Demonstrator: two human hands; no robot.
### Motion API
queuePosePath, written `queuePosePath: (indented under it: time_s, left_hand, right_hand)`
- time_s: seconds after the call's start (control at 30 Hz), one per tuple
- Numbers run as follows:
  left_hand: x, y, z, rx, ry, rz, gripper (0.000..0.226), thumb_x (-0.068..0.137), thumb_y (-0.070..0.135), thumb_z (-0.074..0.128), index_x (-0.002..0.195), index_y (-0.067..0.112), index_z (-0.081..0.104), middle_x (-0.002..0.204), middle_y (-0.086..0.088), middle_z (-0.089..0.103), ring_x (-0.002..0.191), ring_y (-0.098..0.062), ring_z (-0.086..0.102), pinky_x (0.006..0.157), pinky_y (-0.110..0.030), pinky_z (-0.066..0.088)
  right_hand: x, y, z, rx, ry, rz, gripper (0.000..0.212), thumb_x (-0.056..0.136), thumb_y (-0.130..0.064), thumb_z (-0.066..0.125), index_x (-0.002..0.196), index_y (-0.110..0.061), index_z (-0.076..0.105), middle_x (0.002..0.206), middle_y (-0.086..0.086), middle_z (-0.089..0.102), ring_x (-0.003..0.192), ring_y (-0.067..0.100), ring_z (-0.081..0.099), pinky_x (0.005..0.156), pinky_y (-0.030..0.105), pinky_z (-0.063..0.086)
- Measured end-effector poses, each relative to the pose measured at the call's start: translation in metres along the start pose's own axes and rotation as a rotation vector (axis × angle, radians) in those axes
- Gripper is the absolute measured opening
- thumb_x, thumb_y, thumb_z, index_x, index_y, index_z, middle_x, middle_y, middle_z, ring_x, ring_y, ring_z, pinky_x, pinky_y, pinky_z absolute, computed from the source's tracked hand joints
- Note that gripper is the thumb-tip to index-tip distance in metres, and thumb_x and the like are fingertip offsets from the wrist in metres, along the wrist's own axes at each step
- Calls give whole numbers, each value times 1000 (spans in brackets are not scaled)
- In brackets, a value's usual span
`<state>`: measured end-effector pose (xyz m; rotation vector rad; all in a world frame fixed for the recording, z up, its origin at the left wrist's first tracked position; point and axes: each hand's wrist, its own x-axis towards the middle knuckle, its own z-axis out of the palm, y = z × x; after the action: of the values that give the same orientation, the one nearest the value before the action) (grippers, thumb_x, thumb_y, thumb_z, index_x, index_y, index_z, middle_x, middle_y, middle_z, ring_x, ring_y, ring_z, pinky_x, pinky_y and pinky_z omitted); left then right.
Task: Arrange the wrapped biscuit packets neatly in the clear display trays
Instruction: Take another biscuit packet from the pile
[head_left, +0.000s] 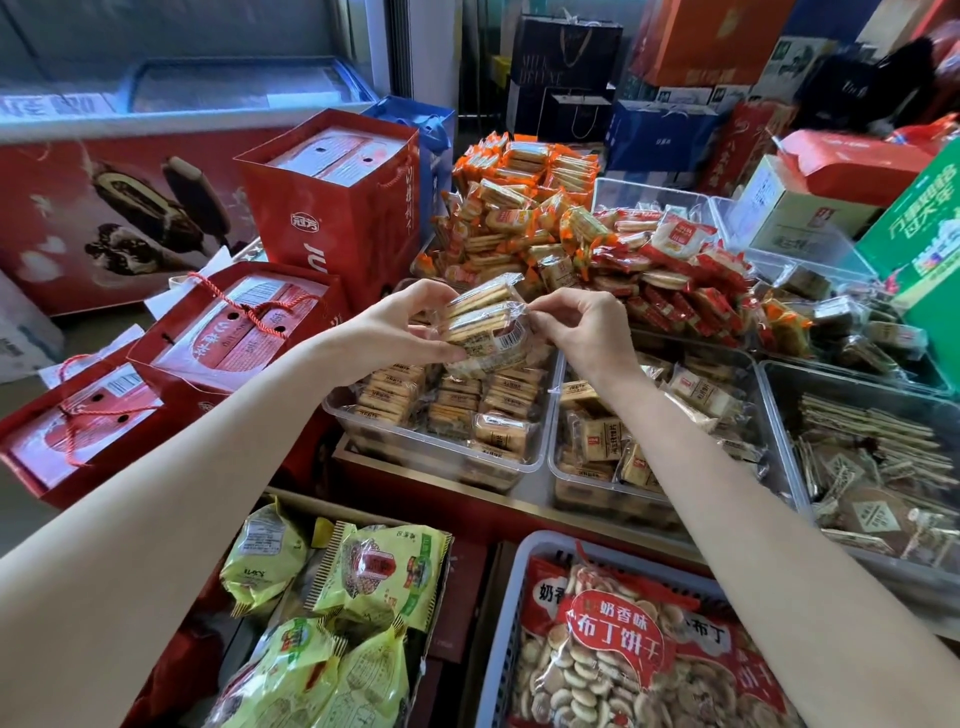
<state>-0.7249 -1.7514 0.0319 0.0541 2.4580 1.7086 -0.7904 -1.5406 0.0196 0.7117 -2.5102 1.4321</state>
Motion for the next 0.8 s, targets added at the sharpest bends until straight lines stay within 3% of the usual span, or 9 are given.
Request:
queuePosePath:
  time_s: [0.13, 0.27, 0.4, 0.53, 0.6, 0.73, 0.8]
  left_hand:
    - [4, 3, 5, 11, 31, -6, 54, 78, 5, 73, 123, 19, 48, 125, -1, 54, 88, -11, 60, 86, -32, 50]
    - [5, 0, 5, -46, 3, -29, 56, 75, 12, 77, 124, 18, 49, 124, -5, 57, 93, -13, 62, 88, -31, 51]
    - [3, -7, -1, -210, -39, -60, 55, 72, 6, 77, 120, 18, 52, 123, -6, 56, 99, -14, 64, 87, -24, 54]
    - [0, -8, -6, -282, -87, -67, 60, 65, 14, 82, 117, 19, 54, 118, 1, 60, 98, -12, 66, 81, -21, 54]
    - [-1, -10, -7, -260, -116, -79, 65, 61, 15, 84, 118, 20, 55, 116, 3, 60, 99, -12, 66, 81, -22, 54]
    - [-2, -14, -3, -246, -83, -92, 55, 67, 9, 72, 118, 19, 53, 116, 1, 59, 96, -10, 65, 85, -23, 54]
    - [-2, -15, -5, -275, -60, -101, 64, 62, 15, 83, 119, 19, 53, 116, -1, 60, 98, -12, 65, 84, -25, 55]
  right_hand:
    - [0, 2, 9, -154, 104, -56, 9, 87, -5, 63, 90, 0, 71, 85, 10, 70, 72, 14, 61, 67, 17, 47]
    - [2, 2, 3, -199, 77, -99, 11, 89, -3, 60, 93, 1, 70, 86, 10, 70, 74, 13, 60, 68, 14, 45]
    - [1, 2, -6, -24, -41, -65, 15, 84, 0, 66, 97, -5, 72, 93, 5, 71, 82, 11, 66, 78, 16, 53]
    - [1, 0, -14, 201, -74, 67, 16, 82, 2, 68, 87, -12, 73, 82, 4, 72, 71, 12, 68, 69, 18, 55]
    - [3, -1, -18, 98, -120, 44, 14, 82, 1, 69, 86, -12, 73, 80, 4, 71, 74, 19, 69, 70, 19, 56]
    - [5, -4, -18, -181, -204, -45, 9, 83, -6, 69, 91, -9, 73, 86, -1, 68, 81, 17, 66, 79, 24, 53]
    - [5, -2, -19, -179, -152, -18, 8, 84, -7, 69, 92, -8, 69, 87, 2, 68, 78, 16, 64, 75, 19, 52]
